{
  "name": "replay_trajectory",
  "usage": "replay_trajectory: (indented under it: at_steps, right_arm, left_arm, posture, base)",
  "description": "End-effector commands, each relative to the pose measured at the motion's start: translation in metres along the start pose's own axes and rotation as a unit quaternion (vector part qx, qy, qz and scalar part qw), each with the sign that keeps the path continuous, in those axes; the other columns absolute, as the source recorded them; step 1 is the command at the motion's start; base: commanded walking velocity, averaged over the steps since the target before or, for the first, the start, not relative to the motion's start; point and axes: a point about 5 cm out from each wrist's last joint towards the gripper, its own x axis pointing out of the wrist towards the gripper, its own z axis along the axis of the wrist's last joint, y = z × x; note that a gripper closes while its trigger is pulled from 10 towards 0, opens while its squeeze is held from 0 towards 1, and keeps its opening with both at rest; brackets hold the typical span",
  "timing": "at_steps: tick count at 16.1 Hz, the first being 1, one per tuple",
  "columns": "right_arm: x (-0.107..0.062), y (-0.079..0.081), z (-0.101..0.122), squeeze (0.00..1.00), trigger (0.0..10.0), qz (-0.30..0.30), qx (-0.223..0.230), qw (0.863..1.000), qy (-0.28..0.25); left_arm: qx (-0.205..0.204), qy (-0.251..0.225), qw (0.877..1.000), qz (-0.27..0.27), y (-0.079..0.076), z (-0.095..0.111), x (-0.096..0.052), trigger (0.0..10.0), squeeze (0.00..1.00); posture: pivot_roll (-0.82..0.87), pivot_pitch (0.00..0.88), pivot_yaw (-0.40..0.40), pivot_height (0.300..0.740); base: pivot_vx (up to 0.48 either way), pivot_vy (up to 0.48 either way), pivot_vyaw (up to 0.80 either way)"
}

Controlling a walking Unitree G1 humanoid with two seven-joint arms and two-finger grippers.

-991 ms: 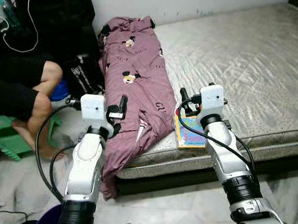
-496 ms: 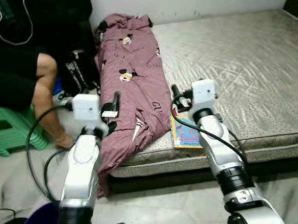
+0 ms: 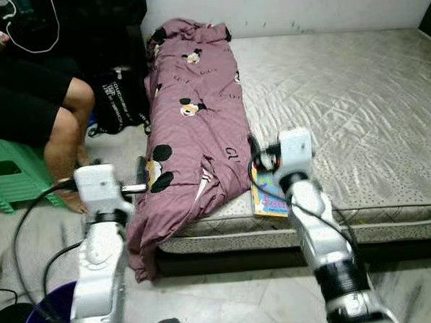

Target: Clean up the room

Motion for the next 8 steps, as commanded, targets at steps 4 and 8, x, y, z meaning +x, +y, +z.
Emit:
replay_trajectory:
  at_steps: [4,8]
  right_arm:
    - [-0.006,-0.005,0.005,0.0,10.0,-0.02,0.012,1.0,0.001]
    - [-0.009,-0.003,0.005,0.0,10.0,-0.012,0.01,1.0,0.006]
  left_arm:
    - [-0.013,0.007,0.999,-0.035,-0.009,0.002,0.0,10.0,0.0]
    - [-0.026,0.0,0.998,-0.058,-0.015,0.006,0.001,10.0,0.0]
  posture:
    - [-0.02,0.0,0.032,0.74]
    - [-0.02,0.017,0.025,0.74]
  base:
    - [0.0,0.0,-0.6]
    - [0.065,0.0,0.0]
